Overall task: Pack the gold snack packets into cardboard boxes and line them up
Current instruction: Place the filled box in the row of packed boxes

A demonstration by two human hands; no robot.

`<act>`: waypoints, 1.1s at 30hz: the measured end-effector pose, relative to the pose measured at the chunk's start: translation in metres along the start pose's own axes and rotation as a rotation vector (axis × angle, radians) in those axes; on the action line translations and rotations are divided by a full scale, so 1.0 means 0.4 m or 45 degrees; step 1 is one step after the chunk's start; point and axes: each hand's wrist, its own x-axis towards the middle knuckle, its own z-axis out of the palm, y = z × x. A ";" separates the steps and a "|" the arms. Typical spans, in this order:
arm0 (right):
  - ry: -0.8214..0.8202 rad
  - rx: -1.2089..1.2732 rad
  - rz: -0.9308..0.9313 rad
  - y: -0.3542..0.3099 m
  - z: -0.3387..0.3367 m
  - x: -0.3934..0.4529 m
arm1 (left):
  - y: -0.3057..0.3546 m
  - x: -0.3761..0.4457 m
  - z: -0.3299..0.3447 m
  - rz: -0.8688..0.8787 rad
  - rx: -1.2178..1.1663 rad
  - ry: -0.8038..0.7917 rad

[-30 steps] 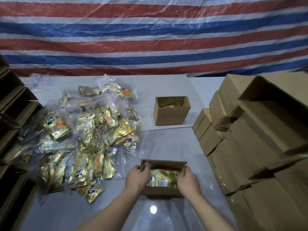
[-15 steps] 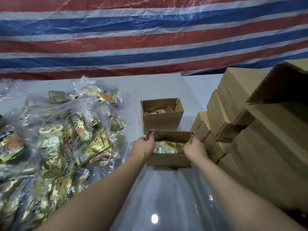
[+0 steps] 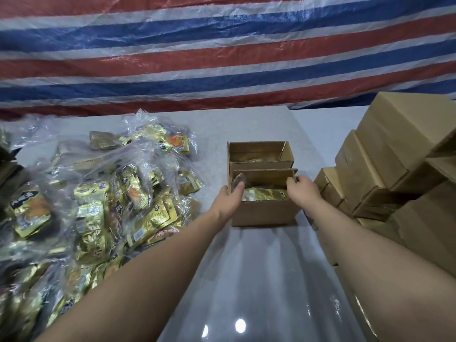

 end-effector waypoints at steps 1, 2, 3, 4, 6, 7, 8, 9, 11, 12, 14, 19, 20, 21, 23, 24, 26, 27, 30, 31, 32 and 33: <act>0.013 -0.002 0.004 -0.003 0.000 -0.011 | -0.005 -0.015 -0.006 0.013 0.029 -0.008; 0.053 -0.011 -0.001 -0.008 -0.001 -0.030 | -0.011 -0.034 -0.014 0.038 0.063 -0.004; 0.126 -0.024 -0.029 -0.014 -0.002 -0.055 | -0.018 -0.057 -0.026 0.078 0.092 0.006; 0.219 -0.032 -0.089 -0.021 -0.003 -0.088 | -0.028 -0.085 -0.042 0.129 0.119 0.021; 0.384 -0.039 -0.269 -0.027 0.009 -0.171 | -0.061 -0.150 -0.093 0.217 0.170 0.086; 0.429 -0.025 -0.350 -0.027 0.022 -0.220 | -0.085 -0.185 -0.126 0.236 0.193 0.130; 0.455 0.008 -0.419 -0.025 0.042 -0.269 | -0.112 -0.221 -0.163 0.237 0.209 0.168; 0.460 0.039 -0.467 -0.020 0.066 -0.315 | -0.141 -0.257 -0.202 0.225 0.212 0.193; 0.367 0.073 -0.461 -0.017 0.123 -0.402 | -0.197 -0.331 -0.286 0.184 0.180 0.220; 0.277 0.084 -0.422 -0.025 0.149 -0.443 | -0.218 -0.366 -0.328 0.158 0.162 0.238; 0.078 0.105 -0.369 -0.067 0.200 -0.525 | -0.244 -0.436 -0.419 0.113 0.125 0.312; -0.307 0.216 -0.373 -0.217 0.265 -0.708 | -0.234 -0.599 -0.597 0.145 0.120 0.493; -0.367 0.239 -0.367 -0.247 0.272 -0.740 | -0.224 -0.630 -0.622 0.160 0.119 0.500; -0.413 0.259 -0.373 -0.278 0.279 -0.769 | -0.214 -0.660 -0.644 0.174 0.114 0.509; -0.476 0.271 -0.394 -0.339 0.291 -0.813 | -0.193 -0.712 -0.685 0.214 0.110 0.541; -0.513 0.273 -0.407 -0.373 0.294 -0.834 | -0.184 -0.735 -0.704 0.245 0.099 0.570; -0.565 0.310 -0.448 -0.447 0.298 -0.868 | -0.160 -0.778 -0.745 0.340 0.061 0.648; -0.577 0.333 -0.471 -0.485 0.296 -0.884 | -0.143 -0.798 -0.763 0.394 0.049 0.698; -0.618 0.413 -0.545 -0.613 0.277 -0.931 | -0.076 -0.849 -0.789 0.495 -0.074 0.831; -0.626 0.439 -0.579 -0.659 0.267 -0.946 | -0.050 -0.865 -0.786 0.511 -0.165 0.849; -0.623 0.462 -0.622 -0.706 0.255 -0.961 | -0.023 -0.881 -0.780 0.532 -0.243 0.863; -0.617 0.492 -0.669 -0.754 0.241 -0.976 | 0.004 -0.902 -0.772 0.562 -0.292 0.885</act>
